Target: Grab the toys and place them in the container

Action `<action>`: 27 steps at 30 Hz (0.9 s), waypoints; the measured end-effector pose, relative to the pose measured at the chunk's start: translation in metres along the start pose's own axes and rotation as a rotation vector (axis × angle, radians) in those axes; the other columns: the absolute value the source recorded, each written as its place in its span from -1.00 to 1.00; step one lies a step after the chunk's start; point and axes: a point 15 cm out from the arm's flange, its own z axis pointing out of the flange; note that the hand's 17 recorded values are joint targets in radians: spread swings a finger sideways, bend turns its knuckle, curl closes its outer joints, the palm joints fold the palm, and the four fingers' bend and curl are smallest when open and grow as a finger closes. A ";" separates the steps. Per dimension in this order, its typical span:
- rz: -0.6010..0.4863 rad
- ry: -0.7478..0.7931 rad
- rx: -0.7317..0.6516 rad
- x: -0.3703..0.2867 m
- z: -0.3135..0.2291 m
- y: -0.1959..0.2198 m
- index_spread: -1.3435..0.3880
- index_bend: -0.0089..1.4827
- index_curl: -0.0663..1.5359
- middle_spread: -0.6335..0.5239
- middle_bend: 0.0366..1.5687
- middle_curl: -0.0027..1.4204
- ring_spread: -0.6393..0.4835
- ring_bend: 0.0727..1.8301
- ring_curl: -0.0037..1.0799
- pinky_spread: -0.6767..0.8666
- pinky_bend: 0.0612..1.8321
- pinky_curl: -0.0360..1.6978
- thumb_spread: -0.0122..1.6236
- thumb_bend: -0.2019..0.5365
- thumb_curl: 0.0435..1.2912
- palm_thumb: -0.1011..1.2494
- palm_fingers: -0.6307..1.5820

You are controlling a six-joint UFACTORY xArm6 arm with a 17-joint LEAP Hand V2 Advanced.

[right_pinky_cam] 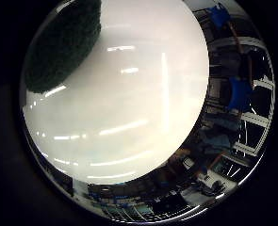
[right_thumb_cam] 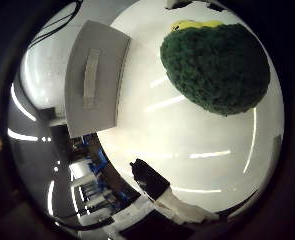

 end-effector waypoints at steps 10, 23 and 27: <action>0.008 0.017 0.014 -0.025 -0.095 0.047 0.28 -0.74 -0.48 0.22 -0.77 -0.56 0.47 -0.75 -0.52 0.49 -0.78 -0.65 0.29 -0.52 -0.62 -0.28 -0.05; 0.047 0.046 0.072 -0.001 -0.051 0.004 0.26 -0.77 -0.55 0.17 -0.79 -0.55 0.45 -0.75 -0.56 0.45 -0.70 -0.63 0.28 -0.52 -0.60 -0.20 -0.16; 0.063 0.054 0.090 0.011 -0.032 -0.010 0.26 -0.76 -0.55 0.16 -0.79 -0.54 0.46 -0.75 -0.57 0.46 -0.68 -0.63 0.27 -0.52 -0.60 -0.18 -0.17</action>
